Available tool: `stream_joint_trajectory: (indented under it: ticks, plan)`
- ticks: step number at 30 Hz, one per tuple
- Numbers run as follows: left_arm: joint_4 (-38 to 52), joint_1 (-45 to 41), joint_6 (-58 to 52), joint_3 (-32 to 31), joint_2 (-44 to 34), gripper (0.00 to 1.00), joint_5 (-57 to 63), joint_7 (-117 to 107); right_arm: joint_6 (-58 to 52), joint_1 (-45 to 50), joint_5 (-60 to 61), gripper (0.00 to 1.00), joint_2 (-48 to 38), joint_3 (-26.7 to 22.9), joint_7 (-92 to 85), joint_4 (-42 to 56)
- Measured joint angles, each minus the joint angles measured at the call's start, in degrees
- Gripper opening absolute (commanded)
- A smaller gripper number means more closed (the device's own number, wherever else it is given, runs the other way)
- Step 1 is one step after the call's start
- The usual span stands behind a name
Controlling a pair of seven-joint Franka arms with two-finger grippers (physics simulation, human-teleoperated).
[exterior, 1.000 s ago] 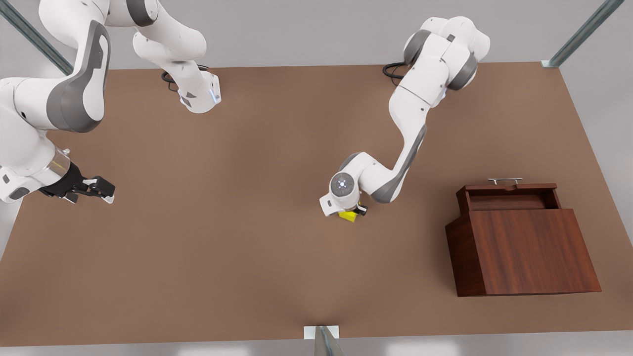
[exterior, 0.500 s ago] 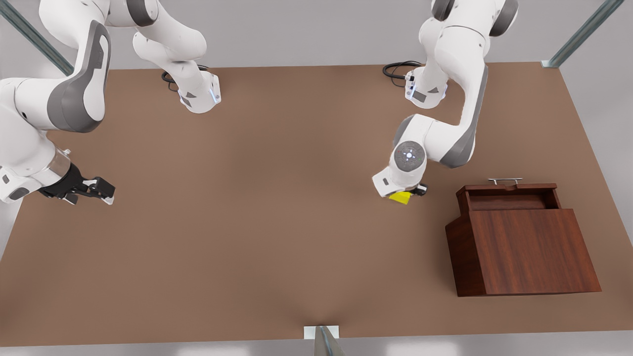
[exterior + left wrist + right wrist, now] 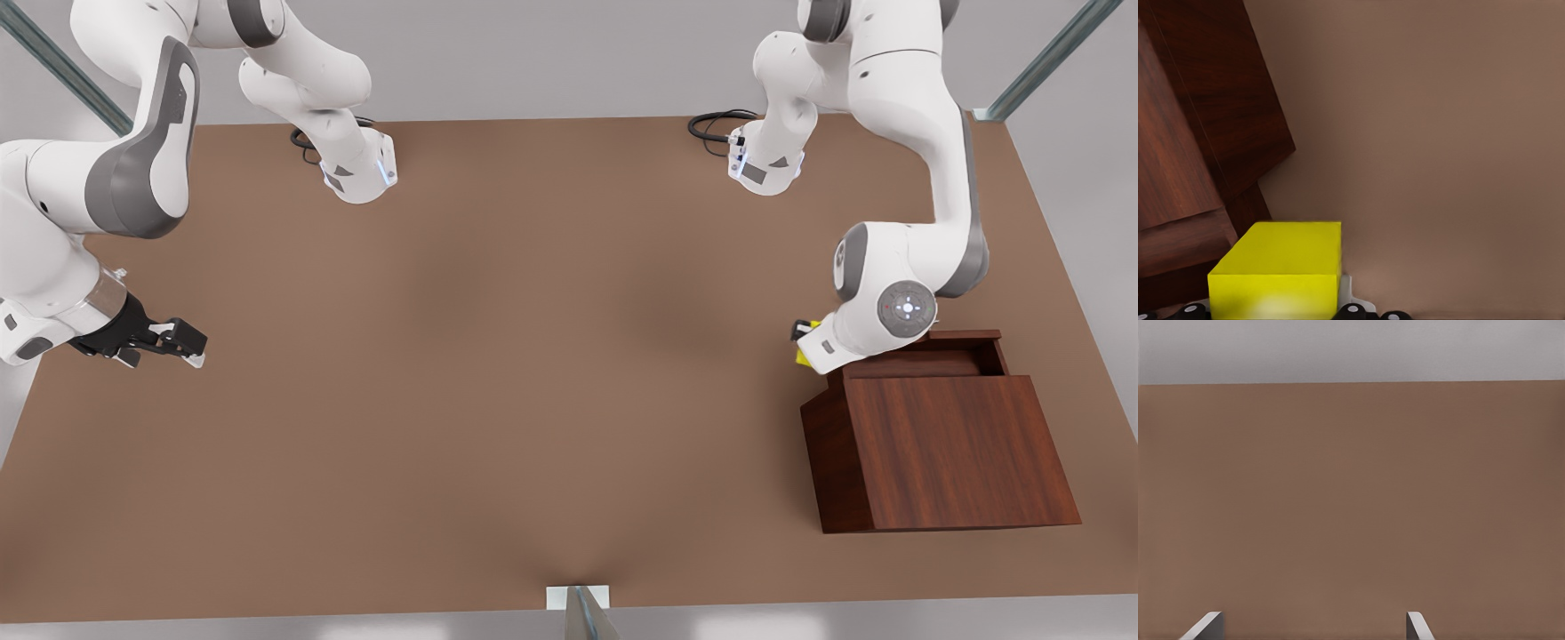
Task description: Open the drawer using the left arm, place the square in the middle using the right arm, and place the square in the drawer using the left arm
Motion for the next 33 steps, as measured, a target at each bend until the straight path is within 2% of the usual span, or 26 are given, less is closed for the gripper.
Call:
stream_joint_trajectory:
  ticks: [14,19,33]
  plan:
    - [-0.05,0.59,1.40,6.96,1.40,0.72,-4.13,3.10,0.00,-0.10,-0.08,1.00,0.00,0.00,0.00,0.03]
    - [-3.05,0.64,3.41,12.12,1.13,0.72,-4.30,10.26,0.00,0.03,-0.01,1.00,0.00,0.00,0.00,0.09]
    - [-3.08,0.60,6.06,15.16,2.76,0.73,-4.57,11.07,0.00,0.00,-0.03,1.00,0.00,0.26,0.26,0.09]
